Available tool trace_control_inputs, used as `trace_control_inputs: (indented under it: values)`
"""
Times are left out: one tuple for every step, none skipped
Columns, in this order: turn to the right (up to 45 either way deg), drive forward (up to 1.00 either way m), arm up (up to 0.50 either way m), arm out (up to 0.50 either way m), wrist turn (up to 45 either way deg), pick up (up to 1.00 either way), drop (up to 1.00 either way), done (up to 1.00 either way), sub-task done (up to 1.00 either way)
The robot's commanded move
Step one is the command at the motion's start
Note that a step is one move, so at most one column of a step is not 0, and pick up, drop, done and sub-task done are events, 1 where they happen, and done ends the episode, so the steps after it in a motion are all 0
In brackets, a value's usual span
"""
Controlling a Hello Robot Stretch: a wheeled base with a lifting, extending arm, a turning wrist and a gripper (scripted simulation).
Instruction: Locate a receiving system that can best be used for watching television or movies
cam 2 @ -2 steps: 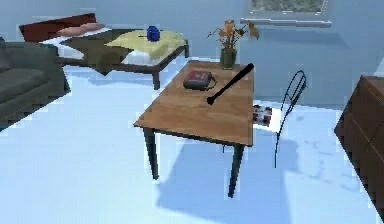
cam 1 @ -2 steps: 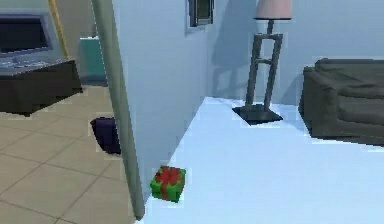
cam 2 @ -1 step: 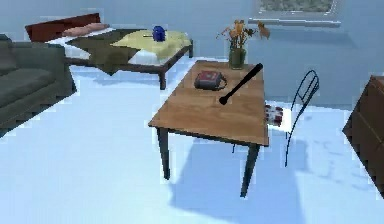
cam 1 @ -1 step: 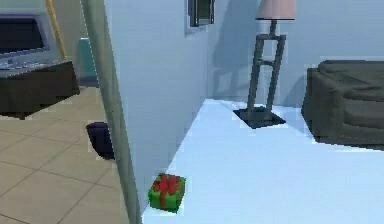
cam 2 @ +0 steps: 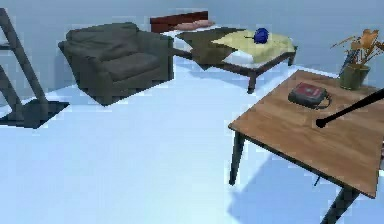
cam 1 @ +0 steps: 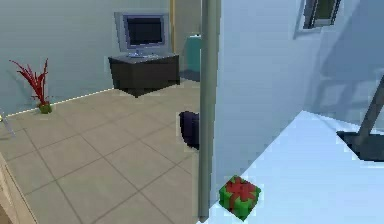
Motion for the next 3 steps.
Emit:
trace_control_inputs:
  values:
    - [0.0, 0.65, 0.00, 0.00, 0.0, 0.00, 0.00, 0.00, 0.00]
    - [-45.0, 0.00, 0.00, 0.00, 0.0, 0.00, 0.00, 0.00, 0.00]
    - [-3.0, 0.00, 0.00, 0.00, 0.0, 0.00, 0.00, 0.00, 0.00]
